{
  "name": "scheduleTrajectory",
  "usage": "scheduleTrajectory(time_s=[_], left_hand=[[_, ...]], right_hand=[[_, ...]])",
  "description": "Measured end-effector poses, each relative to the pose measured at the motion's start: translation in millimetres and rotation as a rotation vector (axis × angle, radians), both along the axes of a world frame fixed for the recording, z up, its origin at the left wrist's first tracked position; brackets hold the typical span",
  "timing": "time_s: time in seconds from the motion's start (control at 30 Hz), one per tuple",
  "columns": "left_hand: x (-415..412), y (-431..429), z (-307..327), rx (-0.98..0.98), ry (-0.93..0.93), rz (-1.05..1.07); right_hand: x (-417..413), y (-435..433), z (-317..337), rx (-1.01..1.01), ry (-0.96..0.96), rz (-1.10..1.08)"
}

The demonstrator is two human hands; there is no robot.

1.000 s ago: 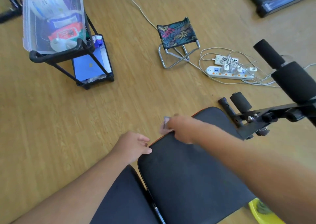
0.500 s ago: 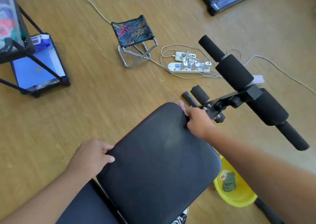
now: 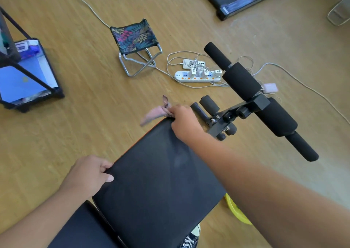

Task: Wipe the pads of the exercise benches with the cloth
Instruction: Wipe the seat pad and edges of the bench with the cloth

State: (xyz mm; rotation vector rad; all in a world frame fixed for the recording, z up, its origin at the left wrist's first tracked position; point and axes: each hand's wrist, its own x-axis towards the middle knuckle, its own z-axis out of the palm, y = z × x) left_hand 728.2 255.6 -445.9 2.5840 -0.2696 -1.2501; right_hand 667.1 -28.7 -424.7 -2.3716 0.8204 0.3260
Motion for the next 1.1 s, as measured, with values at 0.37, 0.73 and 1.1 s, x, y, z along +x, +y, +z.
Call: scheduleTrajectory(time_s=[0.37,0.73,1.1], left_hand=[[-0.9,3.7,-1.6,-0.033,-0.012,-0.042],[5.7,11.0,-14.4,-0.053,-0.037,-0.204],[22.8,31.8,-45.0,0.069,0.031,-0.222]], right_hand=[[-101.9,-29.9,-4.7,-0.053,0.237,-0.067],[-197.5,0.9,-13.9,-0.049,0.153,-0.409],[-253.9,13.6,-27.2,0.137,0.288,-0.646]])
